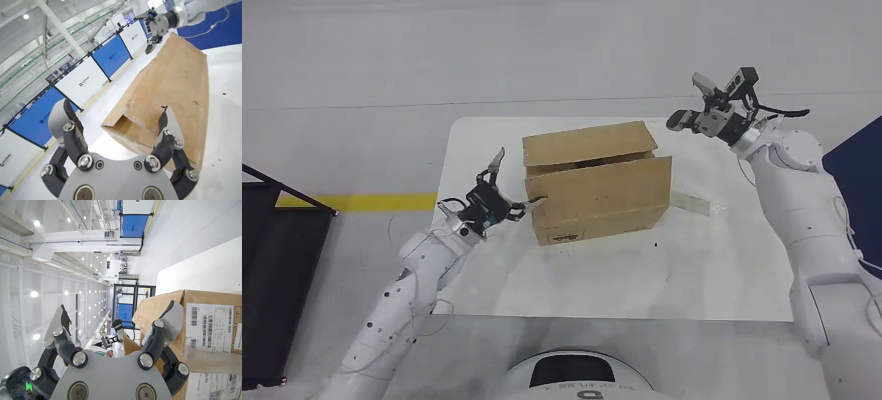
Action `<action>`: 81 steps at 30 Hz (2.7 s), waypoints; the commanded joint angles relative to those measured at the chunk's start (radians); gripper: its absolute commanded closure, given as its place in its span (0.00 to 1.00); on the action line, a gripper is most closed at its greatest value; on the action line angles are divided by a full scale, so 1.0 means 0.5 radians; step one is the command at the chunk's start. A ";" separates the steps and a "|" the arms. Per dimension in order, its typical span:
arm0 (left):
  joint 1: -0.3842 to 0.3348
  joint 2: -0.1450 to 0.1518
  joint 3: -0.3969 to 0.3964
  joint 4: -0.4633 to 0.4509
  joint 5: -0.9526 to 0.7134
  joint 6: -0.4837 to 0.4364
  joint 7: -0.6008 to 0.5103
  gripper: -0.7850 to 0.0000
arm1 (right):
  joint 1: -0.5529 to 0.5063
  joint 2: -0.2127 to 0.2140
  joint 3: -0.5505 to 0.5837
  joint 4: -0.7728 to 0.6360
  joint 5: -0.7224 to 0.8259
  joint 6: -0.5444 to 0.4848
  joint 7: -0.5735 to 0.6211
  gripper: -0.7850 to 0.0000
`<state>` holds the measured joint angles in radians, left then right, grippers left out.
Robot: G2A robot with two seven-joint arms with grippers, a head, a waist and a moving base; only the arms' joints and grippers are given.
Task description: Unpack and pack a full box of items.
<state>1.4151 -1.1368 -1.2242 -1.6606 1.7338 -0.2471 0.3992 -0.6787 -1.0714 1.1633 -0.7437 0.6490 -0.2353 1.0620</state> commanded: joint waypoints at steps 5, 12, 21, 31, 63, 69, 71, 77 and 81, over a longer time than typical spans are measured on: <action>-0.165 -0.034 0.060 0.110 -0.113 0.072 -0.210 0.00 | -0.042 0.036 0.025 -0.206 -0.240 0.021 -0.047 0.00; -0.261 -0.049 0.083 0.217 -0.128 0.052 -0.293 0.00 | -0.133 0.099 0.114 -0.410 -0.583 -0.234 -0.049 0.00; -0.311 -0.050 0.073 0.293 -0.098 -0.013 -0.297 0.00 | -0.331 0.177 0.300 -0.617 -0.866 -0.228 -0.242 0.00; -0.310 -0.053 0.081 0.301 -0.079 -0.041 -0.307 0.00 | -0.413 0.196 0.275 -0.703 -1.259 -0.056 -0.461 0.00; -0.009 -0.014 -0.197 0.035 -0.151 0.024 -0.191 0.00 | -0.908 0.274 0.082 -1.493 -2.119 0.219 -0.126 0.00; 0.026 -0.011 -0.216 0.033 -0.148 0.021 -0.191 0.00 | -0.970 0.273 0.051 -1.615 -2.206 0.220 -0.200 0.00; 0.030 -0.011 -0.215 0.035 -0.144 0.023 -0.190 0.00 | -0.998 0.273 0.072 -1.626 -2.283 0.273 -0.343 0.00; 0.045 -0.011 -0.220 0.035 -0.130 0.023 -0.196 0.00 | -1.011 0.273 0.087 -1.620 -2.286 0.294 -0.395 0.00; 0.049 -0.009 -0.221 0.034 -0.110 0.003 -0.215 0.00 | -1.011 0.273 0.087 -1.620 -2.286 0.294 -0.395 0.00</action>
<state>1.4393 -1.1415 -1.3358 -1.6430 1.6753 -0.2415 0.2949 -1.1840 -0.9348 1.2066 -1.5538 -0.4938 -0.0885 0.8650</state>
